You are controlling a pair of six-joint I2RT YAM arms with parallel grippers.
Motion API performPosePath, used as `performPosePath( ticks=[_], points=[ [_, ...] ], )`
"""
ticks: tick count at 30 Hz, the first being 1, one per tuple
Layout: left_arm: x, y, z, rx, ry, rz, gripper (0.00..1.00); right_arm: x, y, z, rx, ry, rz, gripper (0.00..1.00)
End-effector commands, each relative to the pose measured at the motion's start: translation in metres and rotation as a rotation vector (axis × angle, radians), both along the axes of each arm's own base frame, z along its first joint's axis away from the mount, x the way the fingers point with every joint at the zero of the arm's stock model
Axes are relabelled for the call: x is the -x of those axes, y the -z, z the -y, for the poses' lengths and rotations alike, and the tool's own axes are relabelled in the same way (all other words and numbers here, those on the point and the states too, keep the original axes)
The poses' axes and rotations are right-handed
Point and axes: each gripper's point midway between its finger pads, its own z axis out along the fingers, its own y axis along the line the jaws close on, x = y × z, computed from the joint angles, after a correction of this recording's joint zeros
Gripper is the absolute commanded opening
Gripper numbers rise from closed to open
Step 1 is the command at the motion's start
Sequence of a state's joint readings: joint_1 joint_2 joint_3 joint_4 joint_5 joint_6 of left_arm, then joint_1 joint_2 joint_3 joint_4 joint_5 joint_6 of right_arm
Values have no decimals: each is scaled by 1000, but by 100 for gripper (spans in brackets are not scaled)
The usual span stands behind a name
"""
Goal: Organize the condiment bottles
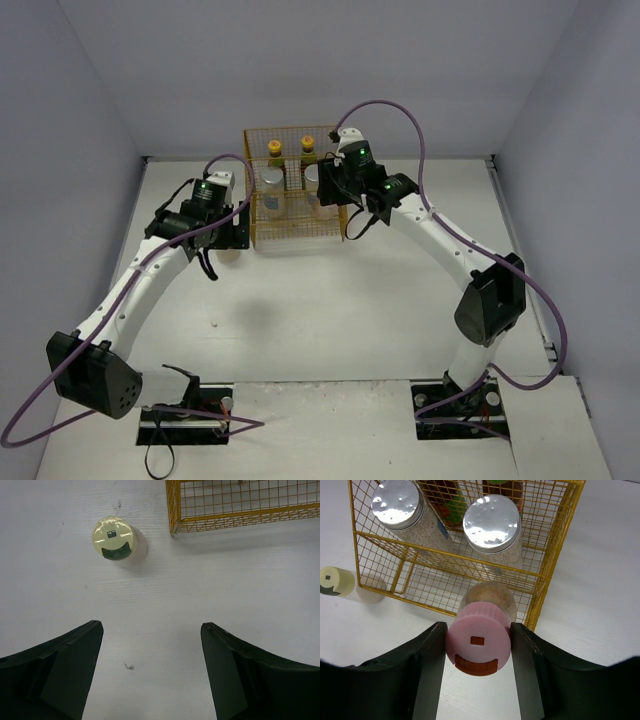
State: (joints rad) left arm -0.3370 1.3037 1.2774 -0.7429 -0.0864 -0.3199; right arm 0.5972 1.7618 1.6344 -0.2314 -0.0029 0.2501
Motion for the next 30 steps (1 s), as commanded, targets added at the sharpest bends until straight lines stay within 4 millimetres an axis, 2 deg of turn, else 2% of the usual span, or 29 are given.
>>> performPosePath(
  ticks=[1, 15, 19, 26, 30],
  points=[
    [-1, -15, -3, 24, -24, 55, 80, -21, -36, -4, -49, 42, 113, 0],
    [3, -13, -7, 12, -30, 56, 80, -39, 21, -17, -7, 41, 28, 0],
    [4, -12, -8, 8, -29, 53, 80, -42, 33, -21, -5, 42, 3, 9],
    [5, -7, -9, -2, -29, 46, 80, -45, 55, -24, 11, 45, -37, 14],
    [6, -6, -10, -6, -31, 47, 80, -45, 61, -25, 12, 48, -54, 21]
  ],
)
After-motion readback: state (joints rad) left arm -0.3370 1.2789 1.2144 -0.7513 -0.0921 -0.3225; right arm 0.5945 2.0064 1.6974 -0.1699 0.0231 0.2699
